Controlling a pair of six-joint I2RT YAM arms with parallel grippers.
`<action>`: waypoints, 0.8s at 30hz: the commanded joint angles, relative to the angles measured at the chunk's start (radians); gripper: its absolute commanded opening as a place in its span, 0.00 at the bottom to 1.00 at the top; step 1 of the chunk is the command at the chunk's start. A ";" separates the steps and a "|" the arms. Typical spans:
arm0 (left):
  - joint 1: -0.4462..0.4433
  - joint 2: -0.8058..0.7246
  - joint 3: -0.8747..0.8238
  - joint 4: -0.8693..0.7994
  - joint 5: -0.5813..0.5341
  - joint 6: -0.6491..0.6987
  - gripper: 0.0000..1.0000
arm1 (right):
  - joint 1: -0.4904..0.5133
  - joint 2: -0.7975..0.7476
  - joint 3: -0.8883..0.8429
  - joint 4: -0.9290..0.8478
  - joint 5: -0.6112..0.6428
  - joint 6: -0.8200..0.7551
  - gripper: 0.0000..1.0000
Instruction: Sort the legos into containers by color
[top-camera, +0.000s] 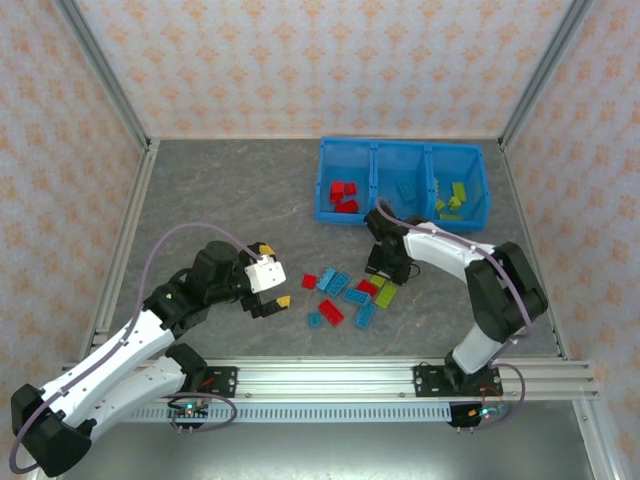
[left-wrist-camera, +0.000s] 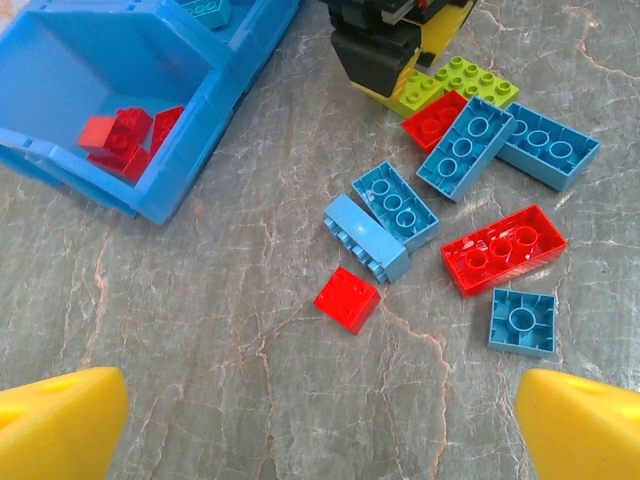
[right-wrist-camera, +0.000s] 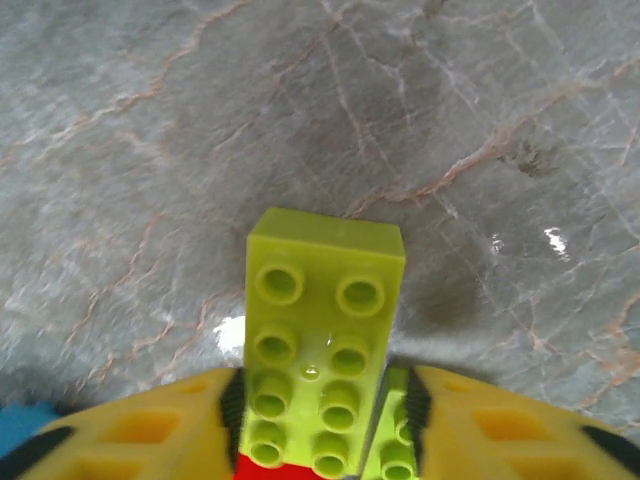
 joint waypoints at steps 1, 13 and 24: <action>-0.003 -0.019 0.009 0.003 -0.017 0.023 1.00 | 0.005 0.017 -0.010 0.023 0.044 0.004 0.42; -0.003 -0.040 0.008 -0.002 -0.022 0.025 1.00 | 0.004 0.061 -0.033 0.051 0.064 -0.006 0.44; -0.002 -0.055 0.008 -0.005 -0.018 0.031 1.00 | -0.046 -0.233 0.060 -0.041 0.239 -0.029 0.24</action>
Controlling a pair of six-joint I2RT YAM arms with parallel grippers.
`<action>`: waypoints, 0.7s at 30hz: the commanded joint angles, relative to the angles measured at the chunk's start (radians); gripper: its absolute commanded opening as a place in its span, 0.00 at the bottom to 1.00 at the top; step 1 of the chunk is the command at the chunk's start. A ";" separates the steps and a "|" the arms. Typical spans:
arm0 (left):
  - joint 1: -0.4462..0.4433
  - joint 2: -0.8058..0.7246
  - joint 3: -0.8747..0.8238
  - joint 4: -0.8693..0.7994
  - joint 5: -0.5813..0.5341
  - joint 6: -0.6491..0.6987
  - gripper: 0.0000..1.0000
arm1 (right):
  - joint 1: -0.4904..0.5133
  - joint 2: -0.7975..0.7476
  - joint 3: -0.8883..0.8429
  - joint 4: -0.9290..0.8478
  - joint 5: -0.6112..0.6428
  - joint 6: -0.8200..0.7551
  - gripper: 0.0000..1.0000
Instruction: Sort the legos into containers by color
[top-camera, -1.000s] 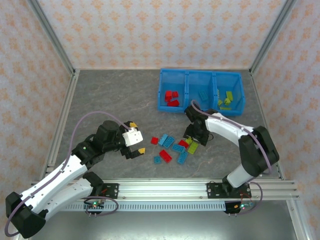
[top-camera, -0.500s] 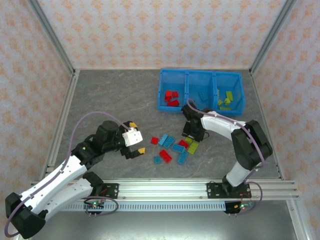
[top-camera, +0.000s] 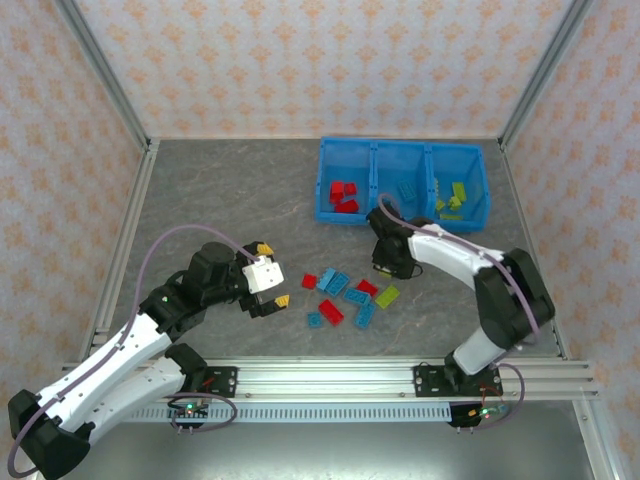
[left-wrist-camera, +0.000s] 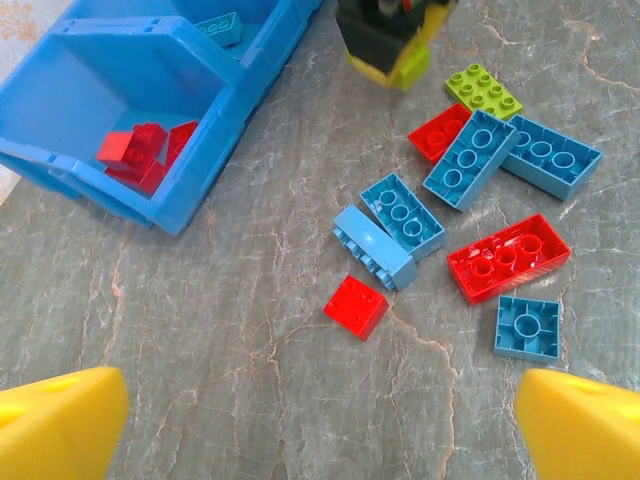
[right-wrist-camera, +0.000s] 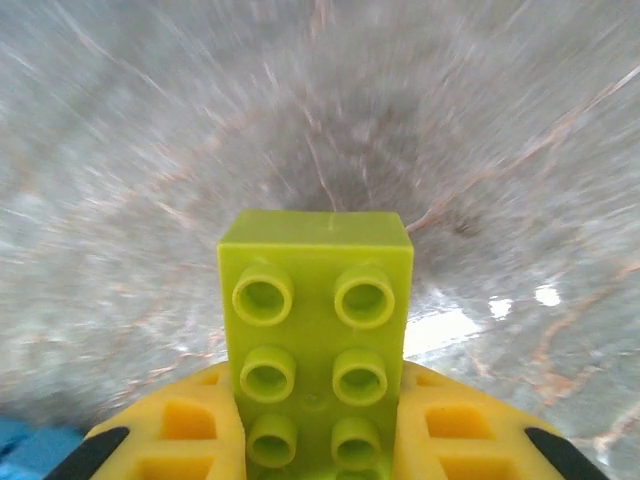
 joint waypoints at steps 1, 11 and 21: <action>-0.003 -0.024 0.008 -0.003 -0.014 0.023 1.00 | -0.061 -0.157 0.079 -0.052 0.148 -0.027 0.24; -0.003 -0.036 0.013 0.003 -0.019 0.003 1.00 | -0.474 -0.048 0.351 0.048 0.143 -0.182 0.25; -0.003 -0.069 -0.009 0.016 -0.058 -0.004 1.00 | -0.567 0.463 0.906 -0.147 0.038 -0.161 0.55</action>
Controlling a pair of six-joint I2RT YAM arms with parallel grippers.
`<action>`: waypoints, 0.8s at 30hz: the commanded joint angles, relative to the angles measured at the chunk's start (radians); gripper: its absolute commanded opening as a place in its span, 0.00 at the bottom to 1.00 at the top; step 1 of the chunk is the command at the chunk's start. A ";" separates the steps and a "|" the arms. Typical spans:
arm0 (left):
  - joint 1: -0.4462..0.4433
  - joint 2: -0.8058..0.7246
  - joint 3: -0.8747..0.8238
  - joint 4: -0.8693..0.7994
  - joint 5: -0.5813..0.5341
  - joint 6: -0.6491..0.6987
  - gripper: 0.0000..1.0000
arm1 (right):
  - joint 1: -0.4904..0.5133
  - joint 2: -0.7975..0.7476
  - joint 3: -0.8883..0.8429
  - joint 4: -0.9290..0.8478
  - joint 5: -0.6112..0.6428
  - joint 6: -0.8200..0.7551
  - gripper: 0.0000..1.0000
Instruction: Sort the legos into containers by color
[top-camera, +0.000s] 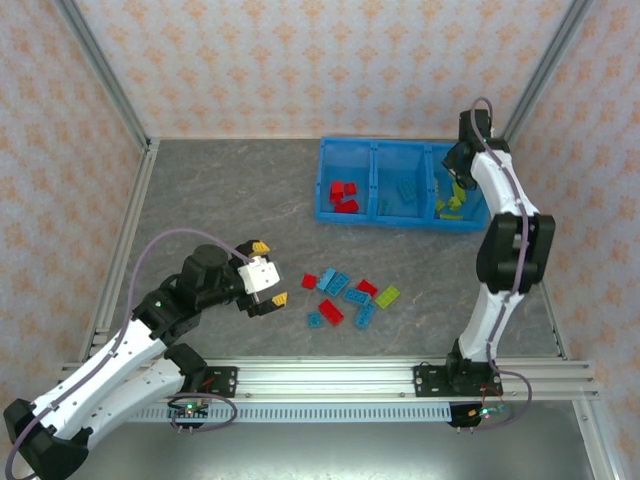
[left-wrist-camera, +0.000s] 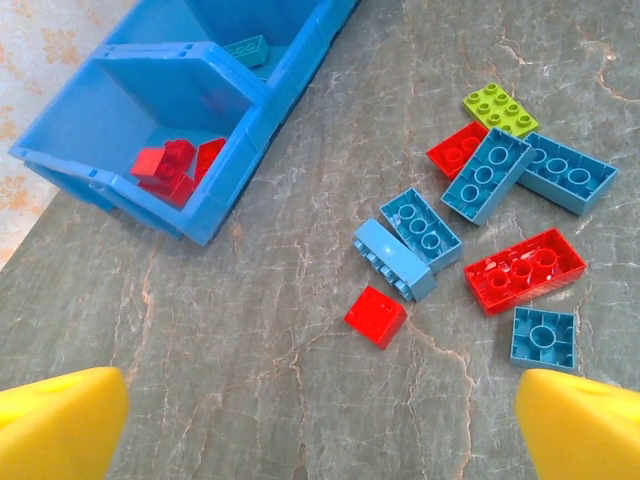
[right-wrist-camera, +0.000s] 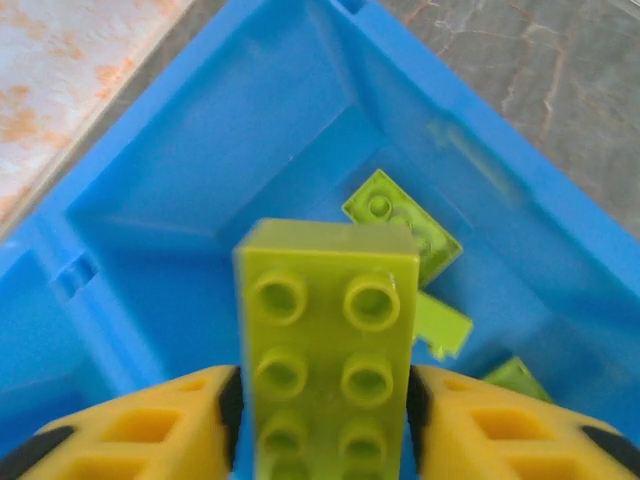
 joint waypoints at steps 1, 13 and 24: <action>-0.002 -0.012 -0.010 0.020 -0.039 -0.007 1.00 | -0.002 0.003 0.114 -0.122 -0.025 -0.004 0.56; 0.000 0.080 0.018 0.051 -0.105 -0.119 1.00 | 0.227 -0.563 -0.467 -0.002 -0.297 0.036 0.66; -0.002 0.453 0.287 -0.144 -0.263 -0.799 0.99 | 0.565 -0.772 -0.589 -0.096 -0.379 -0.049 0.83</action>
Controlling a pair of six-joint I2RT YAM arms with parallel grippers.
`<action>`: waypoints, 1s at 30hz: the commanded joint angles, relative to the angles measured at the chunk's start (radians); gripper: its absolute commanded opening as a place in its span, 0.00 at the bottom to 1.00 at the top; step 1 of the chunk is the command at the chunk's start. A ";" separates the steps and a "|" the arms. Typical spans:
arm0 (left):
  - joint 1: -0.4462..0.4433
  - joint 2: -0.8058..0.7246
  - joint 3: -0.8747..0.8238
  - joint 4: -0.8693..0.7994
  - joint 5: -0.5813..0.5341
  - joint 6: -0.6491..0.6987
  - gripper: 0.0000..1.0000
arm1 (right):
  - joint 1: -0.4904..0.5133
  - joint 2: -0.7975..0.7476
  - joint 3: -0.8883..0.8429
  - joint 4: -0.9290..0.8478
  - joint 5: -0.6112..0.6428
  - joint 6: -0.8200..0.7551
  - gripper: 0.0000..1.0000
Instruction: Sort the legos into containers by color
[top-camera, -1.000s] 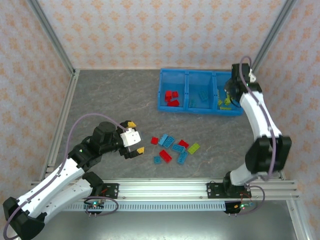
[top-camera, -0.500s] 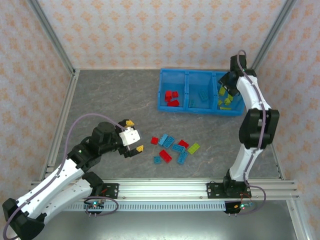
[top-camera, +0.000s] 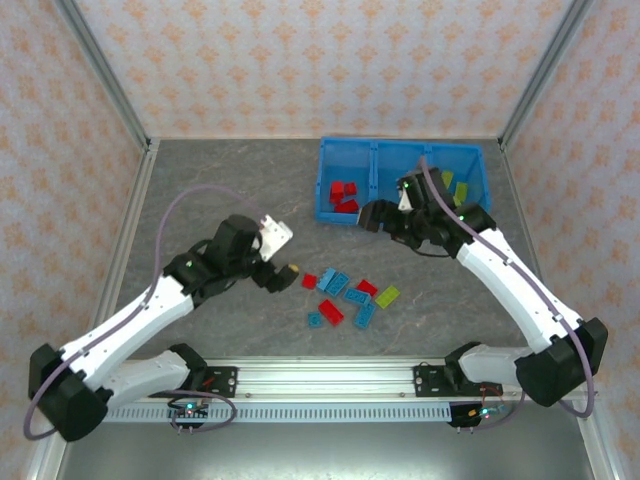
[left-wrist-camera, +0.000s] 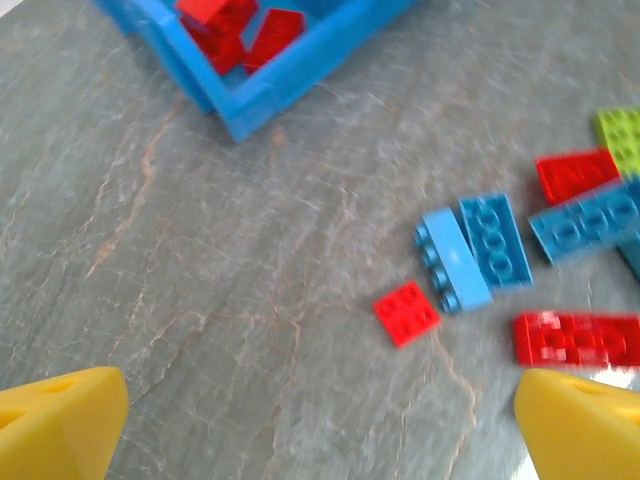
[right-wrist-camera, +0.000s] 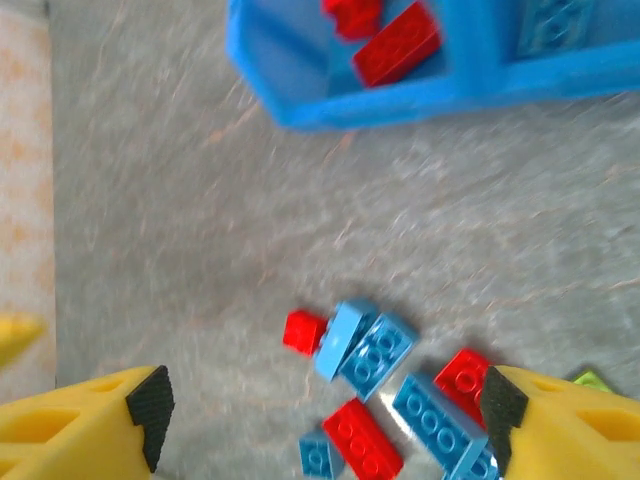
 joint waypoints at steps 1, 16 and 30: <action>-0.004 0.099 0.039 -0.041 -0.070 -0.439 0.96 | 0.016 -0.019 -0.015 -0.051 0.008 -0.014 0.83; -0.081 0.537 0.163 0.002 0.000 -0.795 0.66 | 0.016 0.098 0.046 -0.102 0.043 -0.040 0.83; -0.097 0.692 0.171 -0.023 0.014 -0.782 0.50 | 0.016 0.083 0.006 -0.083 0.061 -0.026 0.83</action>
